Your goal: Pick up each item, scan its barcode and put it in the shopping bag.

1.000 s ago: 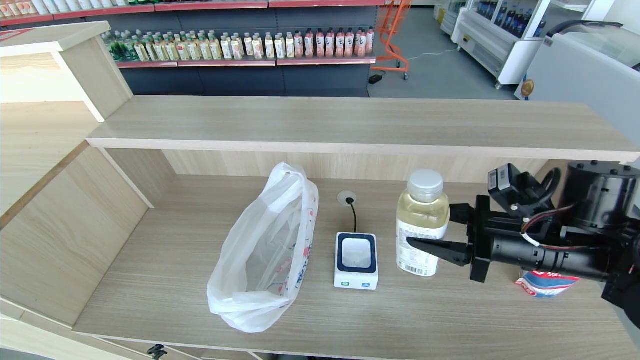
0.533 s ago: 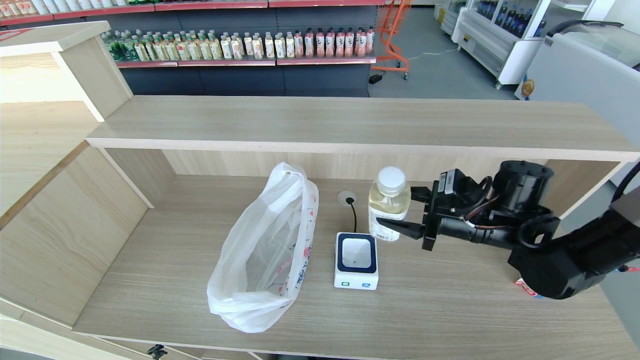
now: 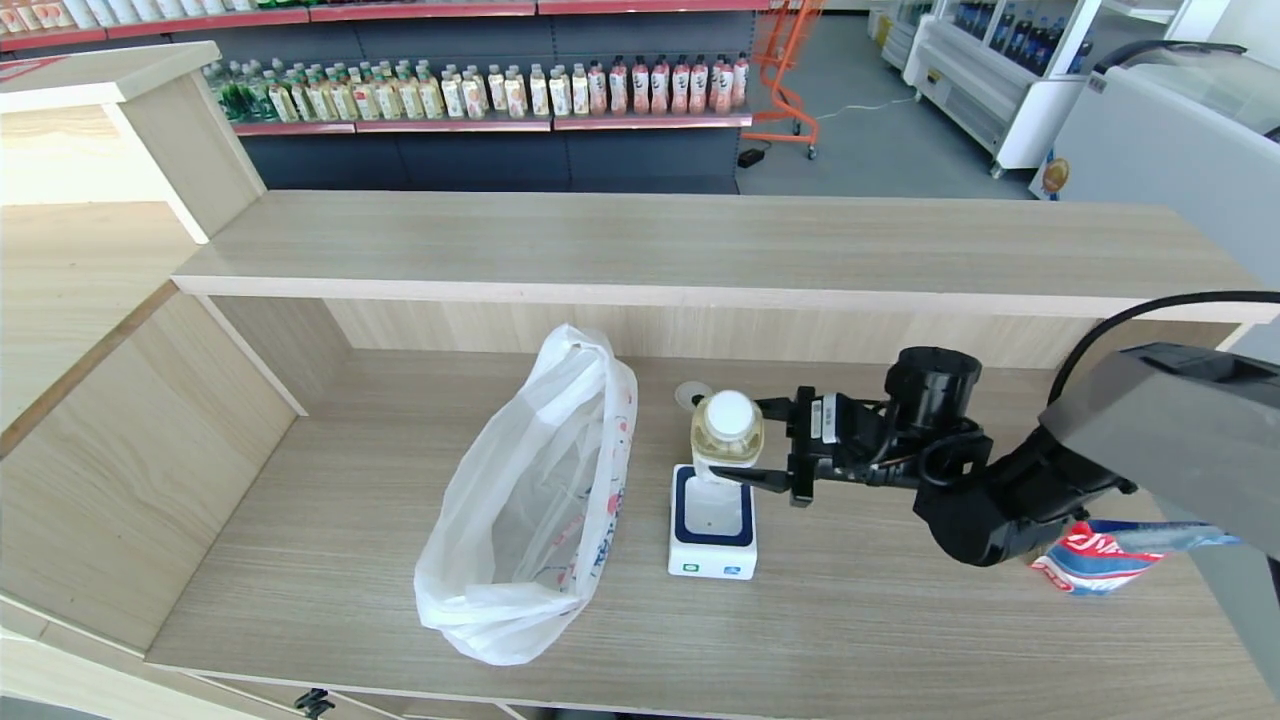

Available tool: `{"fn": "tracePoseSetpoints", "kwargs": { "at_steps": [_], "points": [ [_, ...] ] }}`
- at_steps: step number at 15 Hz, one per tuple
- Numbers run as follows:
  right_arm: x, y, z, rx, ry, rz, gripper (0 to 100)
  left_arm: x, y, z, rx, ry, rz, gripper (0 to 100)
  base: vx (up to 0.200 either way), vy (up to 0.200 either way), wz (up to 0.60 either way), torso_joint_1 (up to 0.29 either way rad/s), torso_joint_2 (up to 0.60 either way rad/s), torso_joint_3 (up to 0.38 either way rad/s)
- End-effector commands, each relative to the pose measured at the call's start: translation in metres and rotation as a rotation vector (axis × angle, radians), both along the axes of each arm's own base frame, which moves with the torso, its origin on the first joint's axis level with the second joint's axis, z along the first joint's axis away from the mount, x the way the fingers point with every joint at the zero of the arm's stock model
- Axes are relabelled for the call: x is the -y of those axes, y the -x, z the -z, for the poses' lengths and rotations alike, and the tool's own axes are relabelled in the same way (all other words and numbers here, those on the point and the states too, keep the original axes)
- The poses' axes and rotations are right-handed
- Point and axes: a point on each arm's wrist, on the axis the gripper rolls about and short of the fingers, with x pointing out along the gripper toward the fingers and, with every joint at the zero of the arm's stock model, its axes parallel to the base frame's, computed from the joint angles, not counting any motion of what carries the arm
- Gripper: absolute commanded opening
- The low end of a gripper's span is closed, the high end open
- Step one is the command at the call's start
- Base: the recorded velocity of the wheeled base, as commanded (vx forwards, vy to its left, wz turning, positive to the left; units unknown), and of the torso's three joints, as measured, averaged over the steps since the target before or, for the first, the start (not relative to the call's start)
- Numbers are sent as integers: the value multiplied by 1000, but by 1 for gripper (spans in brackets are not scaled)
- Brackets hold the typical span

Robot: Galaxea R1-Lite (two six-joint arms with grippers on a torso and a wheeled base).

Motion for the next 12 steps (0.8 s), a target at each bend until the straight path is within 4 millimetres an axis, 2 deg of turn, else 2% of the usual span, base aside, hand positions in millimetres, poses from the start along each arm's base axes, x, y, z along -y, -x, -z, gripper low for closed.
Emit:
{"fn": "tracePoseSetpoints", "kwargs": {
  "at_steps": [1,6,12],
  "points": [
    [-9,-11,21,-15,9,-21,0,0,0,0,0,0,-1,100,0,0,0,0,0,0],
    [-16,-21,29,41,10,-80,0,0,0,0,0,0,-1,100,0,0,0,0,0,0],
    [-19,-18,19,65,2,-101,0,0,0,0,0,0,-1,100,0,0,0,0,0,0]
  ]
}}
